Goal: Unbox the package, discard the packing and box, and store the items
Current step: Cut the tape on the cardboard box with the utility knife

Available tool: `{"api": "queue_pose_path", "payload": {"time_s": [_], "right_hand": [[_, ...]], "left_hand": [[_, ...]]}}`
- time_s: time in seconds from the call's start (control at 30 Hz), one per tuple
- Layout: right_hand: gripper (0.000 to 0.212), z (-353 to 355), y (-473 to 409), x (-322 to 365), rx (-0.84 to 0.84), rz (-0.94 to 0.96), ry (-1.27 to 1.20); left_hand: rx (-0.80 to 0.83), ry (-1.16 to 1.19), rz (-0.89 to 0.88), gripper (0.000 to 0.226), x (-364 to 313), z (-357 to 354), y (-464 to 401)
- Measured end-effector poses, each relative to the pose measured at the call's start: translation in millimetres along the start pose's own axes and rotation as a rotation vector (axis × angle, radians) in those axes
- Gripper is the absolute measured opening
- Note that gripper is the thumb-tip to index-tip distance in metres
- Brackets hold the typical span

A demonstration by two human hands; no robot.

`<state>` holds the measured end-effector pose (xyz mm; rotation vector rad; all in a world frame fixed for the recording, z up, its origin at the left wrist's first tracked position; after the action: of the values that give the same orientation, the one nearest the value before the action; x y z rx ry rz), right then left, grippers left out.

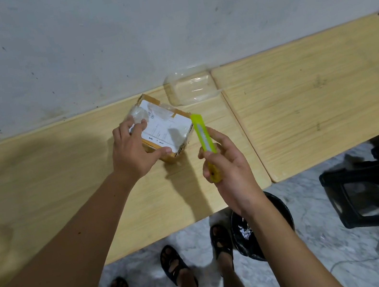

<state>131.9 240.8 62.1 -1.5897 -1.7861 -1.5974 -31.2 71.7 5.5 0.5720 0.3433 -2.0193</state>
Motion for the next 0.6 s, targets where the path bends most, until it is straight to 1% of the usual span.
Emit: {"api": "queue_pose_path", "payload": {"time_s": [0.07,0.1,0.17,0.27,0.3,0.33,0.43,0.53,0.6], "right_hand": [[0.034,14,-11,1,-0.262,0.030,0.158],[0.029,22,-18,2,-0.347,0.045,0.178],[0.022,41,-37,5,-0.455,0.084,0.196],[0.016,72,-69,8,-0.589,0.171,0.313],[0.017,83,-79,9,-0.637,0.184,0.370],[0.021,95,-90,8,-0.686,0.182,0.428],[0.032,122,-120,6,-0.777,0.129,0.604],[0.036,141,-144,2,-0.821,0.076,0.813],[0.035,149,-155,2,-0.838,0.048,0.886]], "left_hand": [[-0.017,0.008,-0.020,0.109,1,-3,-1],[-0.033,0.016,-0.032,0.109,3,-5,-1],[-0.094,0.020,-0.073,0.108,8,-9,0],[-0.215,-0.055,-0.180,0.106,14,-15,3],[-0.230,-0.067,-0.192,0.106,15,-17,3],[-0.222,-0.063,-0.186,0.106,15,-17,3],[-0.144,-0.005,-0.092,0.106,14,-16,2],[-0.094,0.011,-0.043,0.107,12,-13,0],[-0.067,0.024,-0.012,0.106,11,-12,-2]]}}
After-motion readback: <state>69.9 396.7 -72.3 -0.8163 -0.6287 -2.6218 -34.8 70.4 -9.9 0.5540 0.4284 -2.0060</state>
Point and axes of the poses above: each hand's wrist, its own y-axis away from the middle knuckle, its own z-axis out of the back of the hand, x = y × z, the point moved 4 cm from there along -y, towards the middle knuckle, and after that the axes turned 12 degrees about -z, right-handed, at the moved point
